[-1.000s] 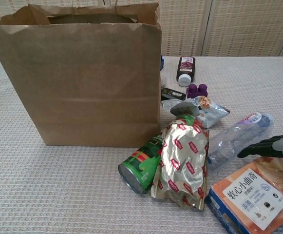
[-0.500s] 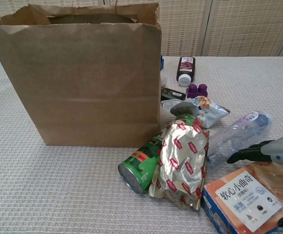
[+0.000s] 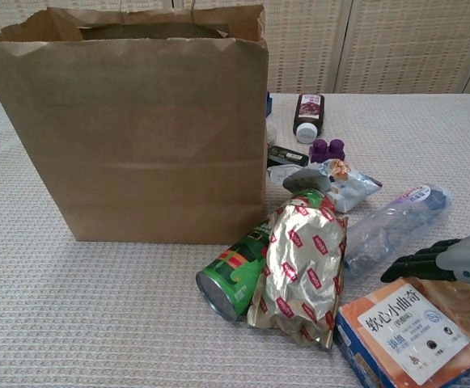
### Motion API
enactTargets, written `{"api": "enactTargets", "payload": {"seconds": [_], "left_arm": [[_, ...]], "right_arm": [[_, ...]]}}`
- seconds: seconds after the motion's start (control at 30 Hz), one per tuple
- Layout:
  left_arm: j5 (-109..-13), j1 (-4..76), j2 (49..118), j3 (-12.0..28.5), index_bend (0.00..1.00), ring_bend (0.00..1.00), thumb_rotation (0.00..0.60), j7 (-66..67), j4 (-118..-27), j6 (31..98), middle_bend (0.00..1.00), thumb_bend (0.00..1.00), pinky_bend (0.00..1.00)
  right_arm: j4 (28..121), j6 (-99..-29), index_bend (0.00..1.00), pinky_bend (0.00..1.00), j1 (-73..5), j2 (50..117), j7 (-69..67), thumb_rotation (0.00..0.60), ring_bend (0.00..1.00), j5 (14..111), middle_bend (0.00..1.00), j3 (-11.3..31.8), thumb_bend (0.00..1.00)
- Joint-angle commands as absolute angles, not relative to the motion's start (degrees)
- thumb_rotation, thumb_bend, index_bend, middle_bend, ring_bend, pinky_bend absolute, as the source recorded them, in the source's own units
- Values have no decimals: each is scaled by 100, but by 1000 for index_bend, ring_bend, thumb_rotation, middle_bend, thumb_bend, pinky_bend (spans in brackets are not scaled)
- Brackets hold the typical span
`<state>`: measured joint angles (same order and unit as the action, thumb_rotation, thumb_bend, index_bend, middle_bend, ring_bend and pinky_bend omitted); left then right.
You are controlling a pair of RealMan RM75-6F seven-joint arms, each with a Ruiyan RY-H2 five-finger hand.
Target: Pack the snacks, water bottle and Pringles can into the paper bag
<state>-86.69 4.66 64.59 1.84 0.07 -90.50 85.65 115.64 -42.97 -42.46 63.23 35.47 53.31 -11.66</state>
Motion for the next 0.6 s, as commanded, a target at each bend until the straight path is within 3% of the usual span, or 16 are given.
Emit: {"api": "enactTargets", "payload": {"seconds": [0.03,0.4,0.47,0.53,0.6], "left_arm": [[-8668,467,6460,184,0,0,600,3,-9048,8564,0,368,0],[-8669,467,6458,182,0,0,600,0,-9050,8565,0,369,0],[-8667,467,6458,183,0,0,600,-2,-9049,8564,0,369,0],[-8665,468,6458,184,0,0,600,-5,-9049,8562,0,368,0],[-8664,468,6458,184,0,0,600,-6,-9050,8561,0,368,0]], "right_arm": [[11555,-4451,0,0,-4327,6421,3786,394,0,5220,0,-1253,0],[11360,-5077,0,12,-4412,6963,4340,393,1,4712,8,-1331,0],[11350,-5226,59,139,-4333,7022,4261,432,72,4860,105,-1292,29],[11310,-5382,255,386,-4214,7056,4121,553,267,5144,297,-1260,105],[11288,-5458,406,552,-4115,7036,3951,600,424,5405,429,-1249,161]]}}
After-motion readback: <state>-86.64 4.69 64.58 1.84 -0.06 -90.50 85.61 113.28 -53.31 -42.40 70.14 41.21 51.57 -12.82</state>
